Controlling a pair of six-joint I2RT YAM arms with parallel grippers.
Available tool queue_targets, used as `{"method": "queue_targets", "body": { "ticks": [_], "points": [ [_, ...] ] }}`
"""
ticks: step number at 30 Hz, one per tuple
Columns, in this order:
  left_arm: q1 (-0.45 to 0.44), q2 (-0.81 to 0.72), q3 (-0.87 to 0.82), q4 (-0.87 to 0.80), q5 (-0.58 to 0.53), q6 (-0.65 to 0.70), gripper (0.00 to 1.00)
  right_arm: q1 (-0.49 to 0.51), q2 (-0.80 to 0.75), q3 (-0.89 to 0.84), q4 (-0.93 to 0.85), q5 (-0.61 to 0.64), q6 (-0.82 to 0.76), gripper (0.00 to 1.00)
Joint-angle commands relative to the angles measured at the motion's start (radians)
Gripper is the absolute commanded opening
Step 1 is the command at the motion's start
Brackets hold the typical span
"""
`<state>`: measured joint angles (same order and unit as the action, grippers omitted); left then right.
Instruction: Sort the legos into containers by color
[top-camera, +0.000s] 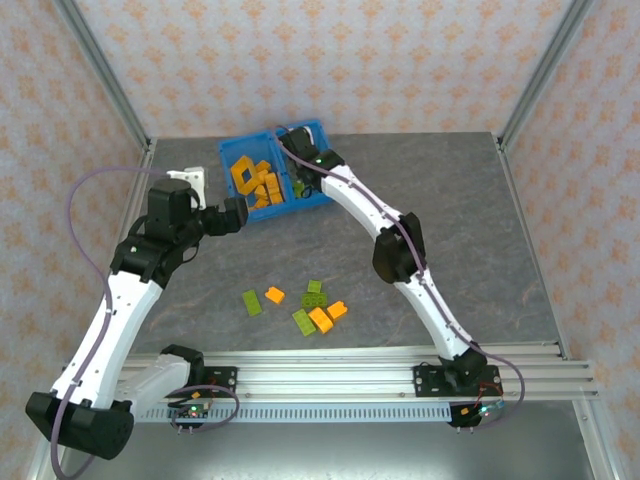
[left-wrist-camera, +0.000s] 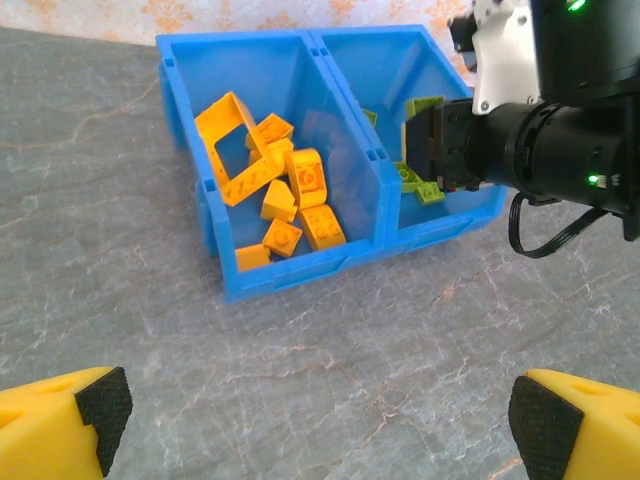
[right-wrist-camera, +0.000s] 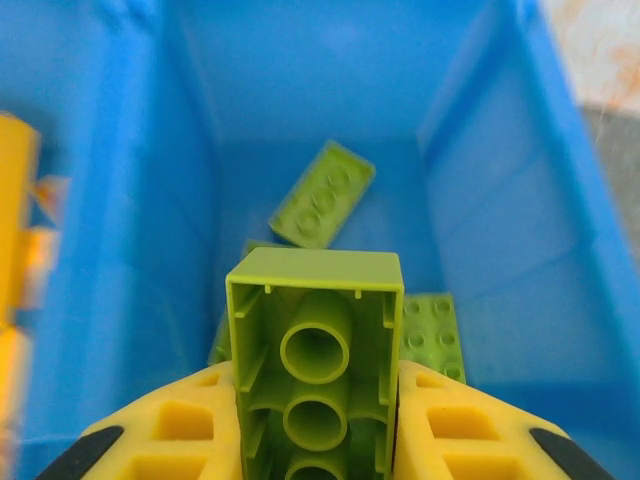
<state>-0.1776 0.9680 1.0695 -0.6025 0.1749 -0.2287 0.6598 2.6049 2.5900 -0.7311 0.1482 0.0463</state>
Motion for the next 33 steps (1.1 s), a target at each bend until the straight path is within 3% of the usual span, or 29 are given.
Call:
{"method": "queue_targets", "body": {
  "ticks": [1,5,10,16,21,26,33],
  "points": [
    [-0.005,-0.037,-0.028,-0.036,-0.029,-0.029,1.00,-0.022,-0.021,-0.021,-0.005,-0.063,0.071,0.28],
    [-0.004,-0.031,-0.035,-0.034,-0.024,-0.042,1.00,-0.023,-0.007,-0.004,-0.015,-0.116,0.085,0.31],
    [-0.004,-0.018,-0.046,-0.029,-0.053,-0.082,1.00,-0.023,-0.039,0.005,-0.023,-0.124,0.111,0.43],
    [-0.004,0.009,-0.048,-0.135,-0.234,-0.212,0.99,-0.023,-0.135,-0.001,-0.039,-0.118,0.112,0.46],
    [-0.006,0.006,-0.120,-0.142,-0.174,-0.348,0.96,-0.023,-0.282,-0.048,-0.065,-0.138,0.109,0.46],
    [-0.073,-0.012,-0.220,-0.146,-0.173,-0.480,0.93,-0.023,-0.533,-0.319,0.009,-0.160,0.119,0.51],
    [-0.274,0.059,-0.345,-0.125,-0.221,-0.689,0.90,-0.022,-0.841,-0.753,0.163,-0.152,0.133,0.77]
  ]
}}
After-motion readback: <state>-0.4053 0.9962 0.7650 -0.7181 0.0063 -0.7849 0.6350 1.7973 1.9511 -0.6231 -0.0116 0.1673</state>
